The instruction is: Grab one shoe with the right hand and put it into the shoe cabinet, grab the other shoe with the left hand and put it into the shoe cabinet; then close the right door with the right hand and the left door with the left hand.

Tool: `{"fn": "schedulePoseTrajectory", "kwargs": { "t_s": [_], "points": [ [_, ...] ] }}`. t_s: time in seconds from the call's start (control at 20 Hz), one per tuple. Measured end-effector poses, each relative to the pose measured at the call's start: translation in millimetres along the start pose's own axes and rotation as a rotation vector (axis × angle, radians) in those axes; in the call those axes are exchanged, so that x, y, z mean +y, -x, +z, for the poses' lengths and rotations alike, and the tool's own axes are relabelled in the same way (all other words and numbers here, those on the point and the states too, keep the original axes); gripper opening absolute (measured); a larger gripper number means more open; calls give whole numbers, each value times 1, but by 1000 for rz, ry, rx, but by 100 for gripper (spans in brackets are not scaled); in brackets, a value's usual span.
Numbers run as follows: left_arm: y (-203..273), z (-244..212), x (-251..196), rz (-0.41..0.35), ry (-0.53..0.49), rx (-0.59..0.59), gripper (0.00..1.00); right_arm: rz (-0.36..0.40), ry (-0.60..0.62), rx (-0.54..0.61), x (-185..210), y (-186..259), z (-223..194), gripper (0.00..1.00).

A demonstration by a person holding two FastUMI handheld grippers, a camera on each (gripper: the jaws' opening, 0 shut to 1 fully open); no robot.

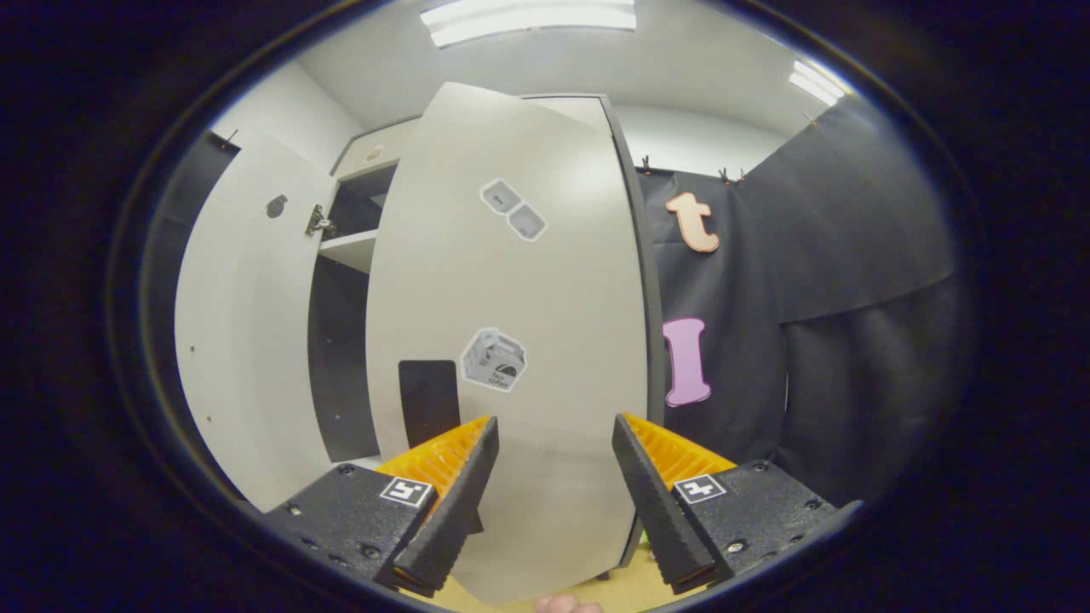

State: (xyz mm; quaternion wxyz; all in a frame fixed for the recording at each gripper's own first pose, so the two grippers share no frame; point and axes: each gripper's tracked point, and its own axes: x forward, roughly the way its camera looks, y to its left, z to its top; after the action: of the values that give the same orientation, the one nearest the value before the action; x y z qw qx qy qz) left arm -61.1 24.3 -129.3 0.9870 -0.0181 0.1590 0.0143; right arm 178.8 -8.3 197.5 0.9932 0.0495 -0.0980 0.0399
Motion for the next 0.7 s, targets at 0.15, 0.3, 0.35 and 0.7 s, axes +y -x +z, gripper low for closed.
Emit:
{"fn": "schedulePoseTrajectory", "kwargs": {
  "t_s": [0.15, 0.3, 0.35, 0.7],
  "points": [
    [1, 0, 10, 22, 5, -1, 82, -18, 2, -25, -13, 20, 6, 89],
    [-1, 1, 12, 30, 12, 1, 82, -18, 17, -16, -21, 55, -8, 89],
    [-2, 2, 11, 30, 12, -3, 82, -11, 15, -14, -21, 69, -15, 89],
    [-10, 7, -4, -8, -12, -9, 82, -54, 34, 32, -17, 159, -100, 89]
  ]
}}
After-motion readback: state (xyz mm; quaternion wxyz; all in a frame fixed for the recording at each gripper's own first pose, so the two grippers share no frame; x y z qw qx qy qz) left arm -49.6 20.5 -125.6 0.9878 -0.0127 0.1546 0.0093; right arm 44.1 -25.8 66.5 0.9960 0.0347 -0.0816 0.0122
